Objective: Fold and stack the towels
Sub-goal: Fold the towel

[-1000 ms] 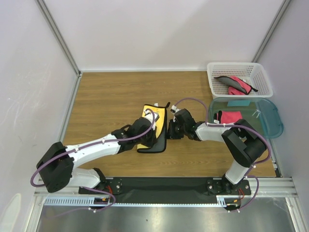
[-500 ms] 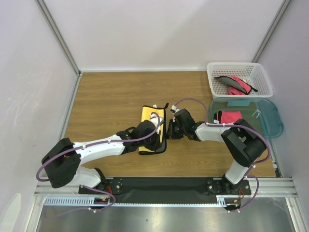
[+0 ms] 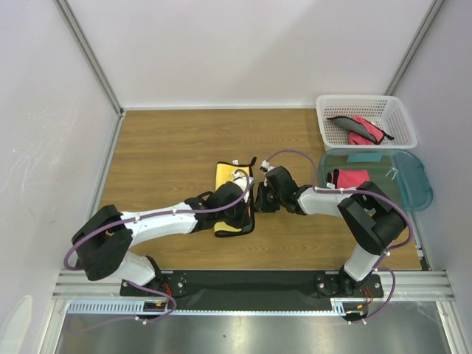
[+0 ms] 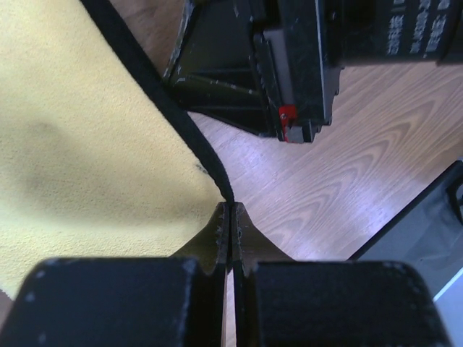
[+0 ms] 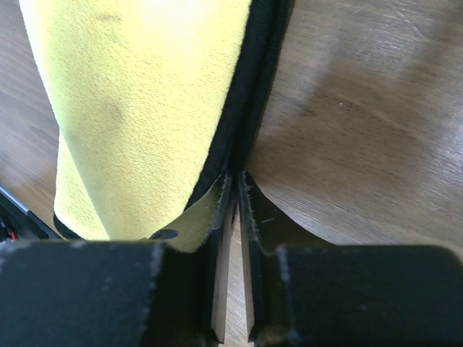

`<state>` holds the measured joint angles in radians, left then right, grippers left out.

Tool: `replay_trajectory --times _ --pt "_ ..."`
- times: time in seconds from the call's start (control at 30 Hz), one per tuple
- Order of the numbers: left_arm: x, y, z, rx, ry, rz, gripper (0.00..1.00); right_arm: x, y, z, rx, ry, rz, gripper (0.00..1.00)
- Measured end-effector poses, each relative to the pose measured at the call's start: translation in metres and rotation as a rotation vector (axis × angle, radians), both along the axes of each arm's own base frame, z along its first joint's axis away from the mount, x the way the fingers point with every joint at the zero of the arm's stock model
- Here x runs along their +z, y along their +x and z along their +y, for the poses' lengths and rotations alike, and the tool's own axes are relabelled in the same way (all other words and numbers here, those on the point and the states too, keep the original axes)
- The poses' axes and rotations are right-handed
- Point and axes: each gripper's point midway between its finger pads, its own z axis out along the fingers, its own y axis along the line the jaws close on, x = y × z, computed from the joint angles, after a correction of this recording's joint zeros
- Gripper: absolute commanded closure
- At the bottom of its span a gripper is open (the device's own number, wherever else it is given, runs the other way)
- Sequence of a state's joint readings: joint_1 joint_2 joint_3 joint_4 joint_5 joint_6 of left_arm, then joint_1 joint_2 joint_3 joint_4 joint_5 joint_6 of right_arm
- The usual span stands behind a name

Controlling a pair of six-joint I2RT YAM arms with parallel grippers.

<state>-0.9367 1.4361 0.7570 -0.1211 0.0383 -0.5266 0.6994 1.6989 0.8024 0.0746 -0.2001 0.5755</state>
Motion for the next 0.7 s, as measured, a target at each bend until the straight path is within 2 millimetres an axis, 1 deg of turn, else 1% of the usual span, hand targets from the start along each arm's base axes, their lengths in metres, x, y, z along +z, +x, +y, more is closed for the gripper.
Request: replay_trajectory --times 0.07,0.1,0.13,0.37,0.47,0.63,0.7 --pt "0.001 0.001 -0.002 0.003 -0.005 0.001 1.0 0.001 -0.001 -0.001 0.003 -0.004 0.0 0.83" --pt "0.001 0.001 -0.002 0.005 -0.005 0.002 1.0 0.001 -0.002 -0.002 0.006 -0.009 0.002 0.8" --pt "0.0 0.001 -0.002 0.006 -0.004 0.004 1.0 0.001 -0.004 -0.003 0.01 -0.015 0.007 0.8" --pt "-0.007 0.001 -0.003 0.013 0.006 0.023 1.0 0.004 -0.02 -0.013 0.049 -0.05 0.045 0.8" --pt "-0.01 0.0 -0.003 0.014 0.015 0.031 1.0 0.005 -0.026 -0.013 0.069 -0.046 0.054 0.8" --pt "-0.01 0.0 -0.003 0.015 0.015 0.031 1.0 0.001 -0.038 -0.011 0.103 -0.035 0.086 0.81" --pt "-0.01 0.0 -0.003 0.015 0.015 0.031 1.0 0.002 -0.042 -0.008 0.117 -0.029 0.09 0.83"
